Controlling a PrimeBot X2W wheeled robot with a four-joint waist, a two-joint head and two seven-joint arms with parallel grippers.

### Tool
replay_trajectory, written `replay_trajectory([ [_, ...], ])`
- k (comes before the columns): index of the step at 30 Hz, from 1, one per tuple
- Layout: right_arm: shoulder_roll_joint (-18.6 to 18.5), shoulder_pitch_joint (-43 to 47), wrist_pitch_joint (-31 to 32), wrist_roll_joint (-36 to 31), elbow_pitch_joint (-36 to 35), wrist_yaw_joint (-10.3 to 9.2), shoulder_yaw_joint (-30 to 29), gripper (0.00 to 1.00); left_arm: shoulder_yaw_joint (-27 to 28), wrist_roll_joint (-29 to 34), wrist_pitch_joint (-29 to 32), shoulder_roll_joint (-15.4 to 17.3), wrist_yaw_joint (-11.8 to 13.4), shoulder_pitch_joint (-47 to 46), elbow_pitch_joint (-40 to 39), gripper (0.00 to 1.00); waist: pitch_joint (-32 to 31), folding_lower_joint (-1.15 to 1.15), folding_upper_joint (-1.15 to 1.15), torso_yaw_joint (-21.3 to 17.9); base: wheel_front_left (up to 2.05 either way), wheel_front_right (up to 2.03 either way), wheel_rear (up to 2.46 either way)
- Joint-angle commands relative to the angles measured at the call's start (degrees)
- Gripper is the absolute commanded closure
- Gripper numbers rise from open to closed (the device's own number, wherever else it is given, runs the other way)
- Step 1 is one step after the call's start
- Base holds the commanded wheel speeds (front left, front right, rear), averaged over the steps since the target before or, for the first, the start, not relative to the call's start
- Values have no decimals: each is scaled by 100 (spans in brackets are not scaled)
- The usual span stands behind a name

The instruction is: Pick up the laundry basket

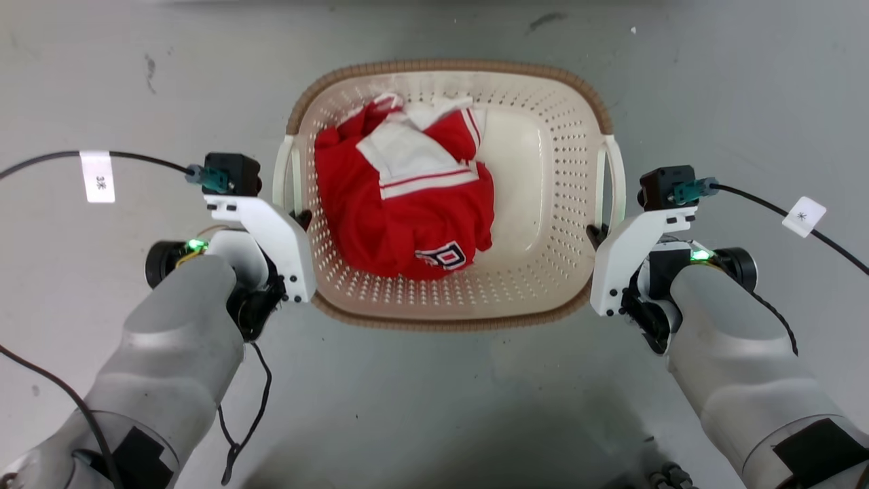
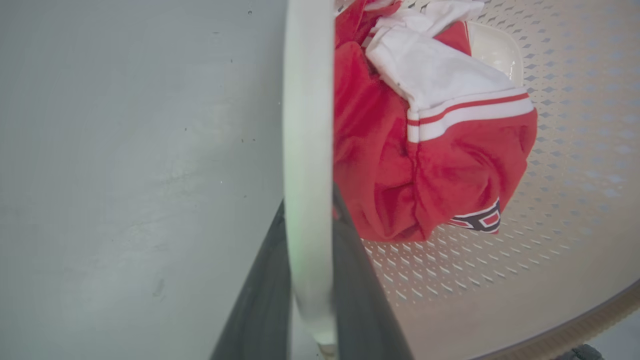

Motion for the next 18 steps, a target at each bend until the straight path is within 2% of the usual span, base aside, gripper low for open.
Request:
replay_trajectory([
  [1,38,41,74,56,5,20,98,100,-49,-67,40,-86,-15,69,8,100,-129,0,0,4,0,0,0],
  [8,73,273,719,410,76,33,411,100,-197,-436,255,-359,-37,361,139,100,-838,0,0,53,0,0,0],
  [18,117,794,1838,1040,-52,49,891,100,-354,-945,927,-648,-46,981,390,100,-2356,0,0,111,0,0,0],
])
